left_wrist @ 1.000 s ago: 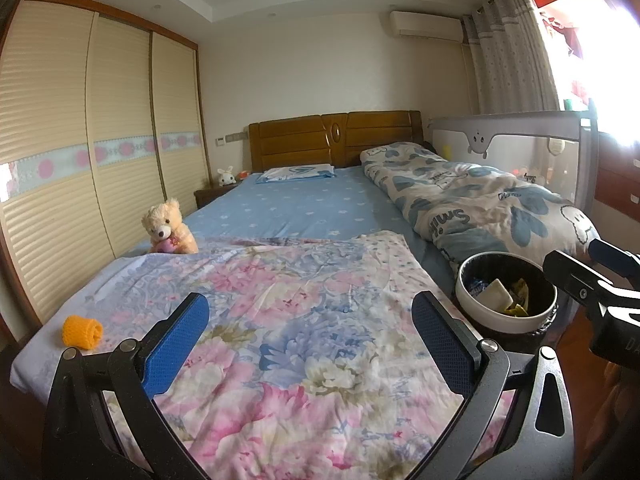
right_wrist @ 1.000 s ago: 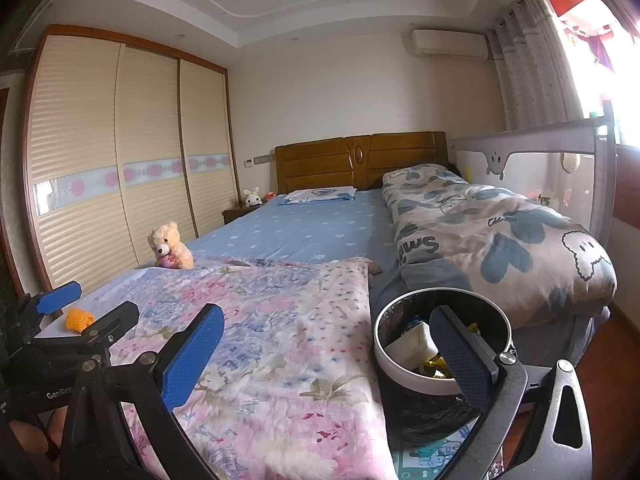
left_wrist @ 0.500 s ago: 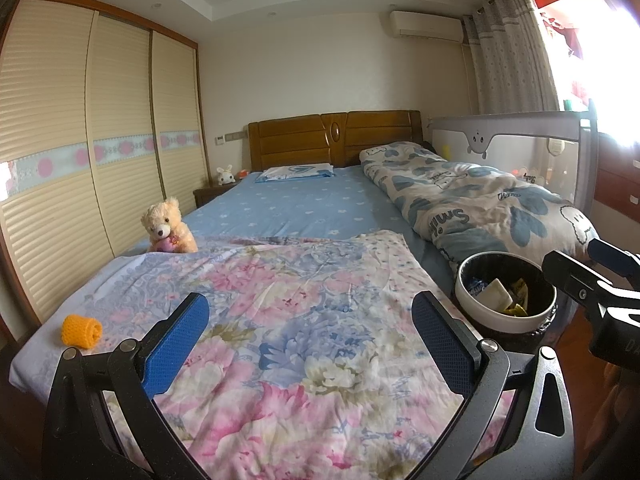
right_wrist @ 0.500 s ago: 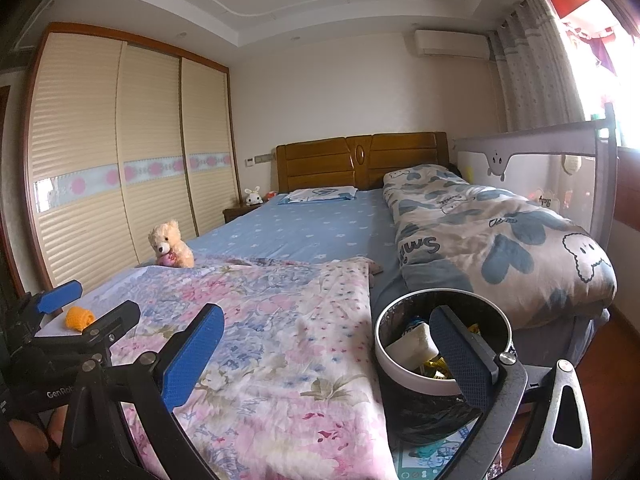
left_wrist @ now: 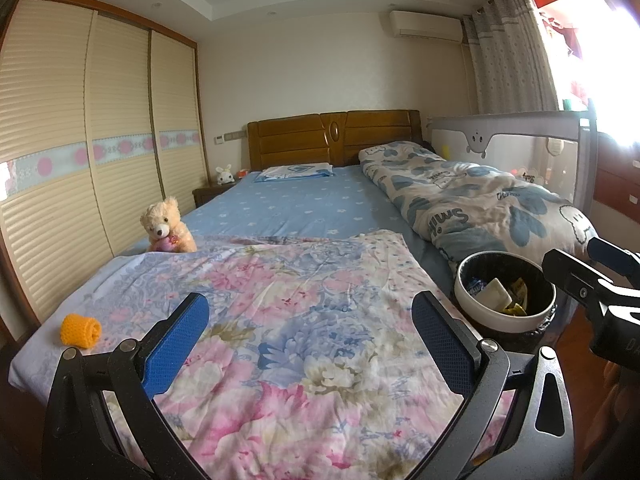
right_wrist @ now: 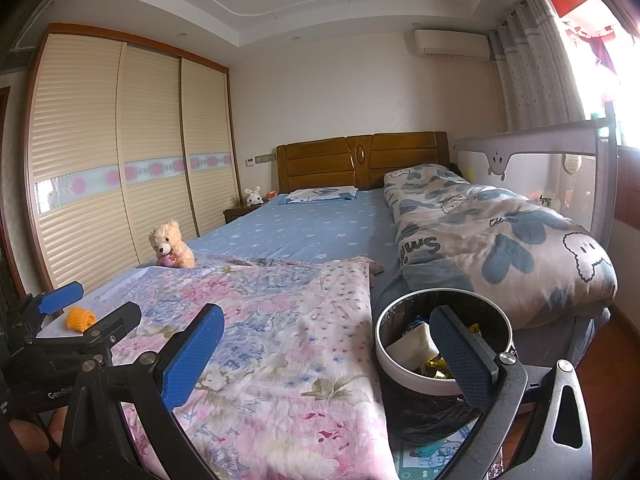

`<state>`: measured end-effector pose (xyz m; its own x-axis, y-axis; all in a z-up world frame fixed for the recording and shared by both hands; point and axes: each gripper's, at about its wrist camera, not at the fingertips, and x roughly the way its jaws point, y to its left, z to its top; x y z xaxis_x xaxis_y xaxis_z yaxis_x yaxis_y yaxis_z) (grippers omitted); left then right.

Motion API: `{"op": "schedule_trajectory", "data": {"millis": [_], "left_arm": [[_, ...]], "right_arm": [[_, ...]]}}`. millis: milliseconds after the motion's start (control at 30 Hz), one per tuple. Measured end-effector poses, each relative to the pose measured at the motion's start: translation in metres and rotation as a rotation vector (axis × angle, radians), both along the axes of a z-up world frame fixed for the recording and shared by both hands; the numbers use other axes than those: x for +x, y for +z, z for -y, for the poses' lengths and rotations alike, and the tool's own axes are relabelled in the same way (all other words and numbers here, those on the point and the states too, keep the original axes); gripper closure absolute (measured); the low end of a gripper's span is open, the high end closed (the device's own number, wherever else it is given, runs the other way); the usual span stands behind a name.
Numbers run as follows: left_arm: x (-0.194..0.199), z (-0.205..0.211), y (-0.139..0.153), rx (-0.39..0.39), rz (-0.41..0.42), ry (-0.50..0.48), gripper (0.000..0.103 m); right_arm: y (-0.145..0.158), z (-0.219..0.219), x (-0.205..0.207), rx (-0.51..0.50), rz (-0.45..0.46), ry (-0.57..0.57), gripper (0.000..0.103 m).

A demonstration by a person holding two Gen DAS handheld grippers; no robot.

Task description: Collect trash

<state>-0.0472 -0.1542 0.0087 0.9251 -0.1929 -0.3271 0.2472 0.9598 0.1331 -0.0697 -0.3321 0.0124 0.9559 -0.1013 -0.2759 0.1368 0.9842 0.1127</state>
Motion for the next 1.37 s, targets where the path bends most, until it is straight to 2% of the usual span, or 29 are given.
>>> {"op": "schedule_trajectory", "data": {"millis": [900,1367], "left_arm": [[-0.004,0.000,-0.003,-0.007,-0.012,0.007,0.000],[-0.001,0.004,-0.015,-0.015,-0.055,0.012,0.000]], "right_arm": [[-0.001,-0.003,0.005,0.000,-0.013,0.016,0.000],[-0.010,-0.003,0.017,0.028,-0.044,0.029,0.000]]}}
